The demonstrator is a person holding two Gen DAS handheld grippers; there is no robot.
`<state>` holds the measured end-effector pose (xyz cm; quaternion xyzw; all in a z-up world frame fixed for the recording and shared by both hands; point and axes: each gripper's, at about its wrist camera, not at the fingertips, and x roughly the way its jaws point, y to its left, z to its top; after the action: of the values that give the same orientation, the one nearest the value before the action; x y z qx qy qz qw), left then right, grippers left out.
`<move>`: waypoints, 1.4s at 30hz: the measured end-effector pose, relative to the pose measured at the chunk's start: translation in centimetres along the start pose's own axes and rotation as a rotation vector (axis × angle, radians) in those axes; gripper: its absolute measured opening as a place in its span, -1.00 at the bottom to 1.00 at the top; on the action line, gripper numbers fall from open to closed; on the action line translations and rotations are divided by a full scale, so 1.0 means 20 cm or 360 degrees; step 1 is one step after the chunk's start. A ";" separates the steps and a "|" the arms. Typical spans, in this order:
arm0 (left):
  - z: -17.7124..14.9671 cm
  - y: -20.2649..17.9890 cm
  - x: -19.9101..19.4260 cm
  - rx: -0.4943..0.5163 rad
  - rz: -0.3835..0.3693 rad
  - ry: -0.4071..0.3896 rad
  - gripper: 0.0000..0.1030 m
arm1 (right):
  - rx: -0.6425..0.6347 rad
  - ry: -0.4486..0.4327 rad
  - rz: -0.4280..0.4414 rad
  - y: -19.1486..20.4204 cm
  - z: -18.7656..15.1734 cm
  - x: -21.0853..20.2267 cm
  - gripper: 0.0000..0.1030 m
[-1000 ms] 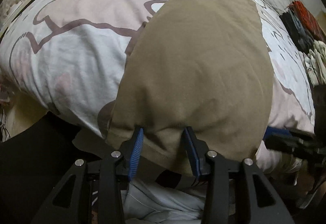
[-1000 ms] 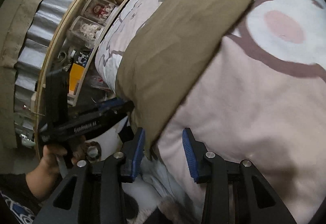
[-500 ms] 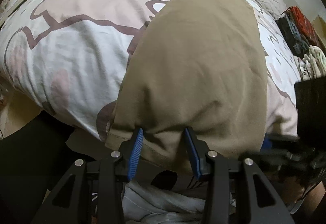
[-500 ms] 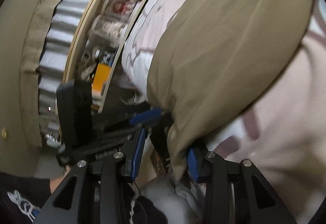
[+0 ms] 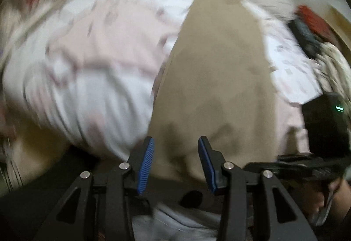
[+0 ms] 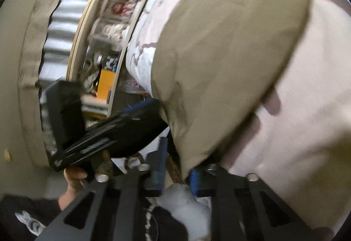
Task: Fold clothes
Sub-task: 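Lift the held hem end with both grippers and carry it toward the waistband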
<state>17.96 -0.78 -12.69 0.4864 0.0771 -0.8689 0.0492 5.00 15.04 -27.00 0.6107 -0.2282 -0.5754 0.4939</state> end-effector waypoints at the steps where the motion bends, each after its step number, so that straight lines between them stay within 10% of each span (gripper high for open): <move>1: 0.03 -0.03 -0.06 0.0140 -0.0008 -0.0071 -0.17 | -0.0003 -0.0011 -0.0005 0.01 -0.01 -0.01 -0.77; 9: -0.15 -0.22 -0.27 0.1411 0.0059 -0.0396 0.07 | 0.0150 -0.0103 0.0124 0.13 0.03 -0.10 -0.89; 14: -0.41 -0.24 -0.19 0.1814 0.0099 -0.0453 0.13 | 0.0401 -0.0142 0.0175 0.07 0.05 -0.11 -0.89; 26: -0.52 -0.37 0.05 0.1756 0.0490 -0.0773 0.14 | 0.0826 -0.0172 0.0400 0.00 0.03 -0.10 -0.89; 42: -0.50 -0.33 0.28 0.1852 0.0981 -0.0933 0.41 | 0.0854 -0.0219 0.0534 0.10 0.07 -0.16 -0.89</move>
<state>22.43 7.47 -22.12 0.1803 -0.5554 -0.8107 0.0436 3.64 16.41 -23.61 0.6327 -0.5020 -0.4452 0.3867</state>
